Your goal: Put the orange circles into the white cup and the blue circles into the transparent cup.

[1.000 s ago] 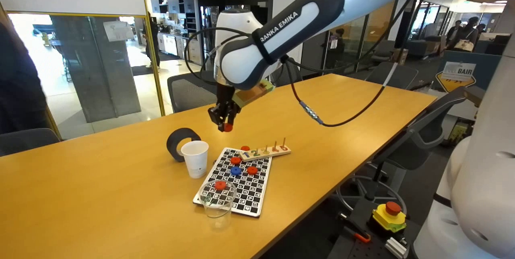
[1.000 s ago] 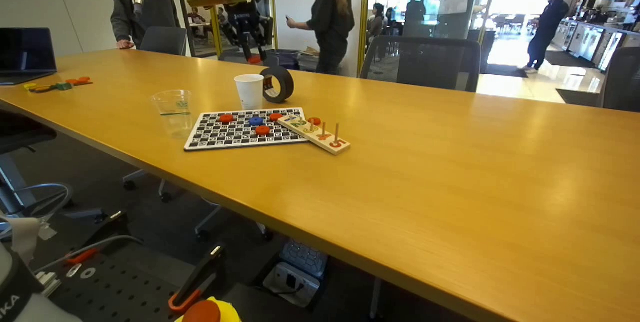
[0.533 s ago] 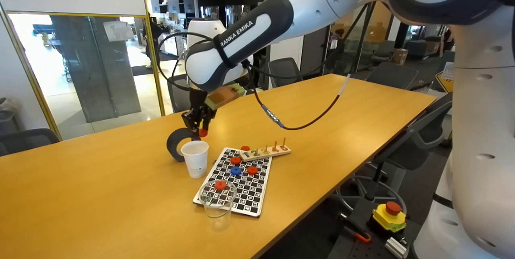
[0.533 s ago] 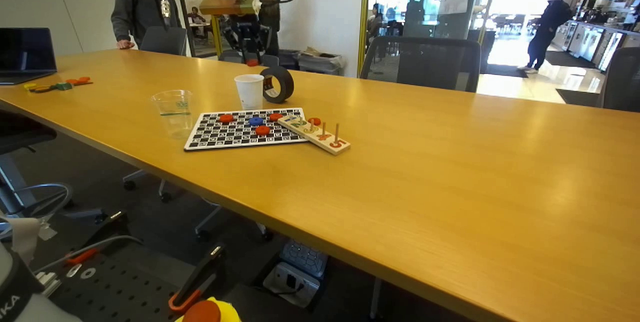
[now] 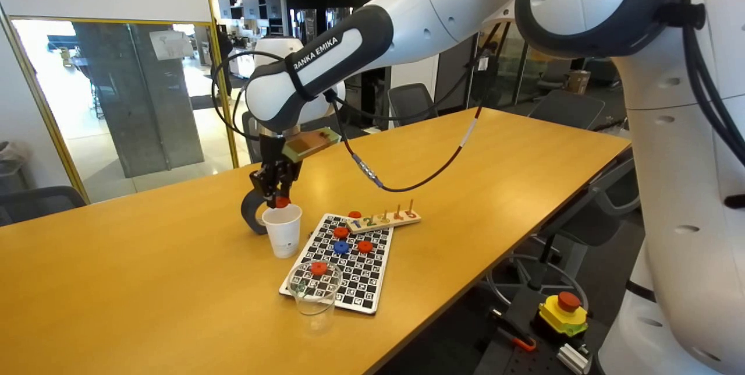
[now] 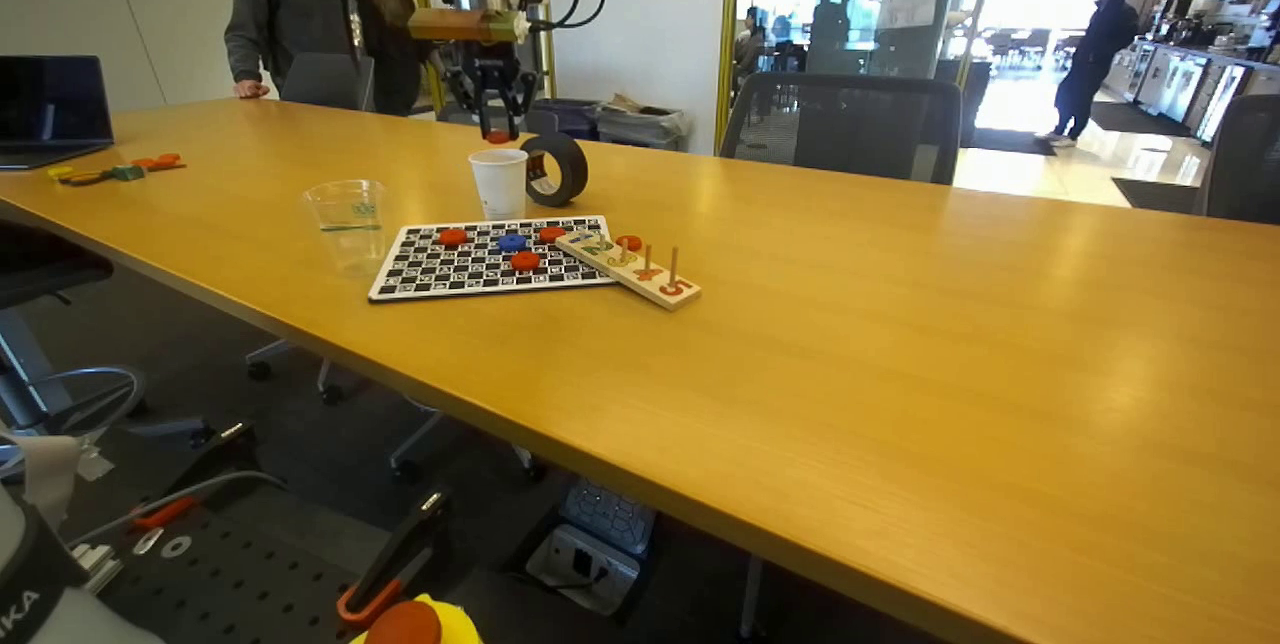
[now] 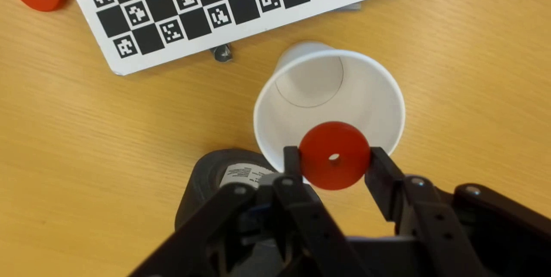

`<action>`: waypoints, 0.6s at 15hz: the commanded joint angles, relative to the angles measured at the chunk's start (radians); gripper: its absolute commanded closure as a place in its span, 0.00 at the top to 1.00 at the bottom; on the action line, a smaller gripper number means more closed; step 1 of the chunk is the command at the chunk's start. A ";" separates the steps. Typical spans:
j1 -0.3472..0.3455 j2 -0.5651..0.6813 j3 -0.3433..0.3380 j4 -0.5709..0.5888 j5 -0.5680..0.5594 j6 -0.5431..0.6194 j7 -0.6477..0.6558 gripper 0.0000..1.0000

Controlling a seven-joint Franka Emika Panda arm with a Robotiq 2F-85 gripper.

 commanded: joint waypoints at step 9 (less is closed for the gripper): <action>0.019 -0.028 -0.021 0.023 -0.004 -0.135 0.051 1.00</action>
